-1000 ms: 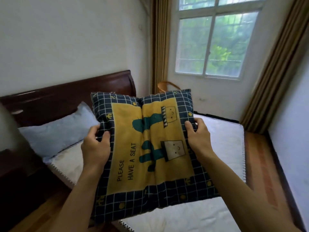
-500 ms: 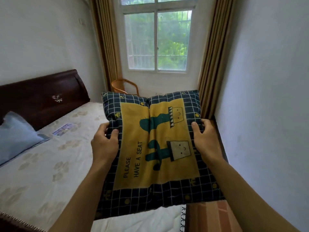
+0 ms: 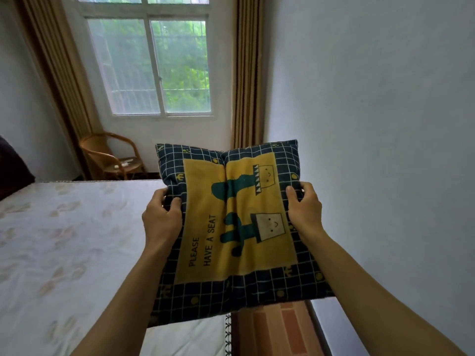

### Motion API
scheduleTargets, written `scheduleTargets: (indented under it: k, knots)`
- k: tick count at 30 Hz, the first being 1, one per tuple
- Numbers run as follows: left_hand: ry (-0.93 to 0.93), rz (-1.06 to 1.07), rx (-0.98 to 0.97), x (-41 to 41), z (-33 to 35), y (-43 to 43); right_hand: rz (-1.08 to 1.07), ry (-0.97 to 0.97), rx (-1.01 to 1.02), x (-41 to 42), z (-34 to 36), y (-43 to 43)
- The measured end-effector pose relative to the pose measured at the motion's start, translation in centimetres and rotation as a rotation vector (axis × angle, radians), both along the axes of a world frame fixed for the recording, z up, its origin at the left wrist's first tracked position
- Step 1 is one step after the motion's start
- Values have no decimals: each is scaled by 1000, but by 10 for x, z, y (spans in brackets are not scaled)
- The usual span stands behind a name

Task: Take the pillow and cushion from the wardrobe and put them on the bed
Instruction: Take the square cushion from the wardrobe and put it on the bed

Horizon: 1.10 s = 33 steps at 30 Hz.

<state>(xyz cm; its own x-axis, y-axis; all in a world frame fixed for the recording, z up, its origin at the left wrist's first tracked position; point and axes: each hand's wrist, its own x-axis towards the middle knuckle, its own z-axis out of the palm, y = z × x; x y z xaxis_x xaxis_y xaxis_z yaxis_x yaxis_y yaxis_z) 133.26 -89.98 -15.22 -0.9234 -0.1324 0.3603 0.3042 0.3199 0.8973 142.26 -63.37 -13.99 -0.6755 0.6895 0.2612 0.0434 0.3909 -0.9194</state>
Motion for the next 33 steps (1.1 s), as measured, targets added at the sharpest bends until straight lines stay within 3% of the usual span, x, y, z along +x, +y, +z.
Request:
scheduleTargets:
  k: [12,26,33]
  knots:
    - [1,-173,-2,-85,-13,102,-129,13,-25,-48,-26,95]
    - [-48,8,22,-220,-21,261,33,-7,-21,-221,-19,270]
    - [-13,54,5,-292,-18,301,83,-4,-52,-305,-19,316]
